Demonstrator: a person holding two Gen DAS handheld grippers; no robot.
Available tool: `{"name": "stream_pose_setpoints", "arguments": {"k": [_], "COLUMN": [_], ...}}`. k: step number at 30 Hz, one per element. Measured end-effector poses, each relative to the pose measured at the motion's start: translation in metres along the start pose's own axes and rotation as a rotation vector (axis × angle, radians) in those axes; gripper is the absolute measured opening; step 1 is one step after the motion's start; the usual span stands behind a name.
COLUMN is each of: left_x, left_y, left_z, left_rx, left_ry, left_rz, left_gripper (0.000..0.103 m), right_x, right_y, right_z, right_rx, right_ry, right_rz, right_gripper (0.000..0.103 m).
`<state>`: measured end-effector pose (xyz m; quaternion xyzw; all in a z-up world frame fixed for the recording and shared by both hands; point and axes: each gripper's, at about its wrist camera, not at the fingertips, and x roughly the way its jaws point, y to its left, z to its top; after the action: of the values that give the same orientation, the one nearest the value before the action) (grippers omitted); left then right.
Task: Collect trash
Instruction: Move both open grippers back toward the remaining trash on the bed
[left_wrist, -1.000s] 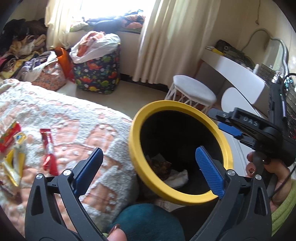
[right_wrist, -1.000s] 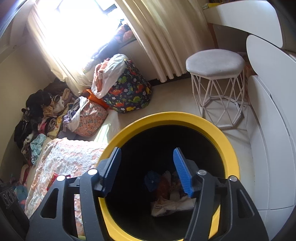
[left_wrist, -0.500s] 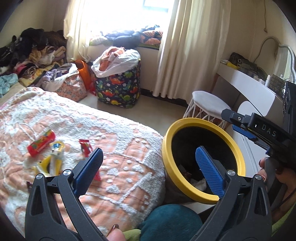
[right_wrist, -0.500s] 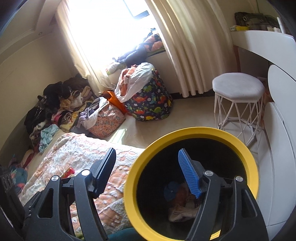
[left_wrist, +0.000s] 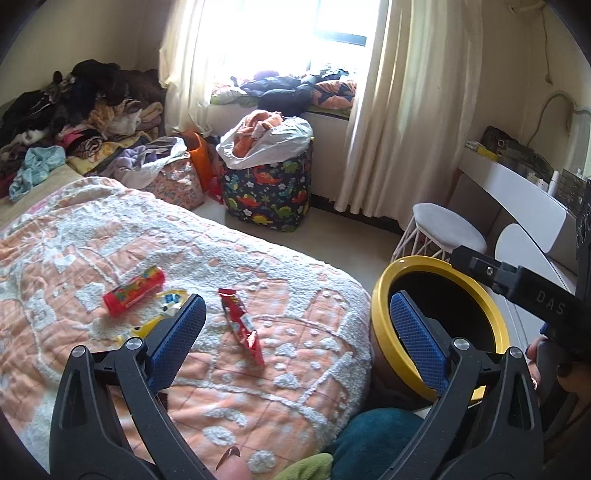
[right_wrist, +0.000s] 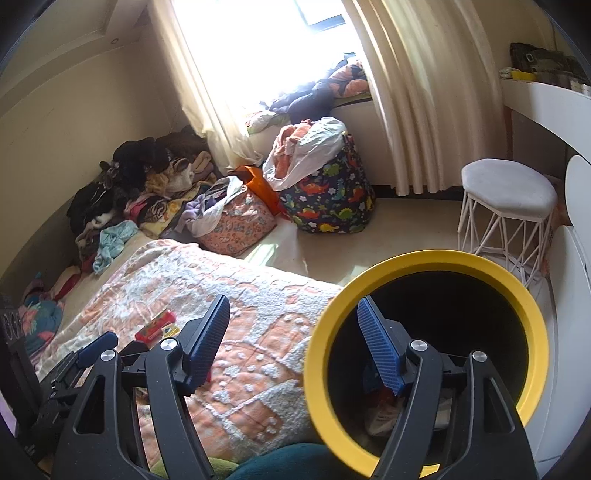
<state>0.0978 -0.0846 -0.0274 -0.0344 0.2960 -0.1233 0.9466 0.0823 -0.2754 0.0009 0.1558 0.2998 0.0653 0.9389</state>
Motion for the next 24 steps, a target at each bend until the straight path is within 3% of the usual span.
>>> {"name": "stream_pose_setpoints", "arguments": {"k": [11, 24], "left_x": [-0.007, -0.010], "left_y": [0.049, 0.118], "left_z": [-0.004, -0.027], "left_rx": [-0.095, -0.242], "left_ry": [0.003, 0.074], "left_rz": [0.090, 0.179], "left_gripper": [0.092, 0.092], "right_x": [0.019, 0.058], "right_y": [0.046, 0.089], "right_z": [-0.017, -0.041], "right_rx": [-0.093, -0.181], "right_ry": [0.069, 0.200], "right_rz": [0.048, 0.094], "right_gripper": [0.072, 0.072]}}
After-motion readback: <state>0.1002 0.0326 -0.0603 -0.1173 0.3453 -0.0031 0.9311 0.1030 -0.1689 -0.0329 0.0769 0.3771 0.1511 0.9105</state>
